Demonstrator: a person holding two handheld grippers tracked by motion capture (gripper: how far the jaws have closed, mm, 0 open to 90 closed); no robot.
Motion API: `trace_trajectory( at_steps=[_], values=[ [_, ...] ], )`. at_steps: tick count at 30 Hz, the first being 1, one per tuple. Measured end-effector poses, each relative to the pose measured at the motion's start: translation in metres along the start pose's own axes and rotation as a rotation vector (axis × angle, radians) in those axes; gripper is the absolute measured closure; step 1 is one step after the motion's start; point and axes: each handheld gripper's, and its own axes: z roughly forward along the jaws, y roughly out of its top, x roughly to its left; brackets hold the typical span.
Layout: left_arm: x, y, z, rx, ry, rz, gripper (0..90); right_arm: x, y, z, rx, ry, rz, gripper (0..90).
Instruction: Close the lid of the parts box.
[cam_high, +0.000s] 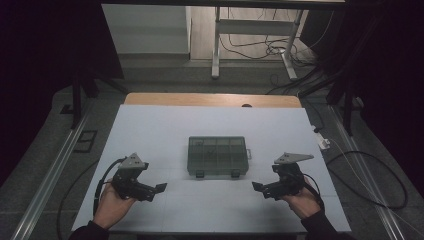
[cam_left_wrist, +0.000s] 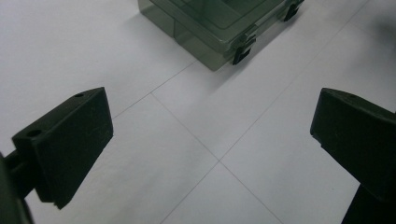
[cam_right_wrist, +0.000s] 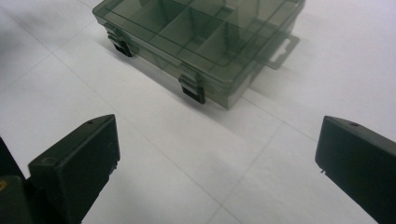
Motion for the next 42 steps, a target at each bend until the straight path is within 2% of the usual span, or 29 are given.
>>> trace_trajectory(
  at_steps=[8,14,22,34,39,42],
  values=[
    [0.001,-0.013,-0.015,-0.026,0.016,-0.027,0.0,-0.005,-0.017,-0.016,-0.018,-0.026,0.021,0.1],
    [0.000,-0.021,-0.024,-0.032,0.031,-0.029,0.0,-0.007,-0.029,-0.025,-0.010,-0.060,0.021,0.0],
    [0.001,-0.031,-0.036,-0.049,0.042,-0.052,0.0,-0.009,-0.043,-0.039,-0.012,-0.084,0.056,0.0],
    [0.000,-0.042,-0.052,-0.072,0.057,-0.070,0.0,-0.007,-0.054,-0.053,-0.017,-0.116,0.083,0.0],
    [0.000,-0.046,-0.057,-0.071,0.068,-0.078,0.0,-0.007,-0.057,-0.057,-0.023,-0.120,0.094,0.0],
    [-0.001,-0.048,-0.061,-0.054,0.075,-0.081,0.0,-0.007,-0.060,-0.061,-0.017,-0.130,0.096,0.0]
  ],
)
